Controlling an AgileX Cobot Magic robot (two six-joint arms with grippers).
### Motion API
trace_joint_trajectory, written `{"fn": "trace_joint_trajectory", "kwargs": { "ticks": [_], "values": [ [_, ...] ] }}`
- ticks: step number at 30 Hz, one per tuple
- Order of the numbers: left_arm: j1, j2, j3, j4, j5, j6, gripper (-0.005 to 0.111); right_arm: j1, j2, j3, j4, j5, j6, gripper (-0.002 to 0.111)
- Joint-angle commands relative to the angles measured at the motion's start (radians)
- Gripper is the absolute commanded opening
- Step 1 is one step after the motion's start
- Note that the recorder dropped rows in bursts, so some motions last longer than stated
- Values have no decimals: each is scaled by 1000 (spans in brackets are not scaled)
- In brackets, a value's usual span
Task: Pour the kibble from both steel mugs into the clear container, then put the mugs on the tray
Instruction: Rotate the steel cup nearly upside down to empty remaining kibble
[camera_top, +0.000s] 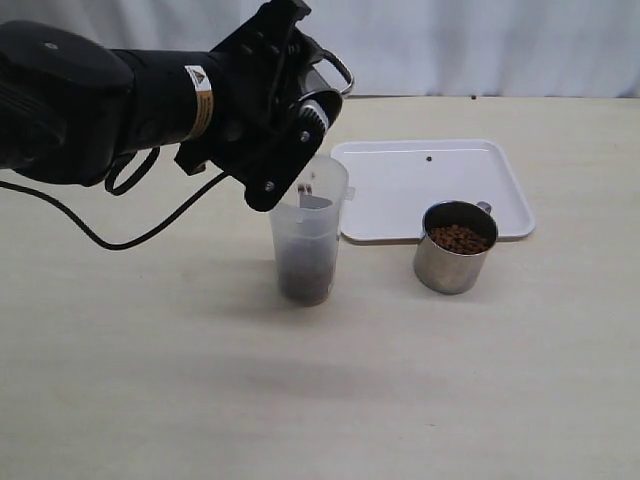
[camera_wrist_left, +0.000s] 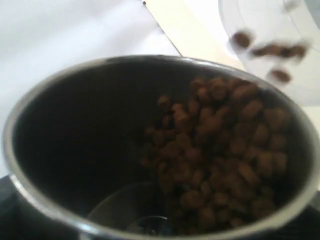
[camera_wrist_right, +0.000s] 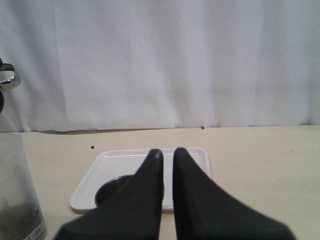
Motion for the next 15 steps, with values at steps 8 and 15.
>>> {"fn": "trace_joint_trajectory", "kwargs": {
  "ticks": [8,15],
  "values": [
    [-7,-5,-9,-5,28,44,0,4,-4,4,3,-4,0,5],
    [-12,-5,-9,-5,38,94,0,4,-4,4,3,-4,0,5]
  ]
}}
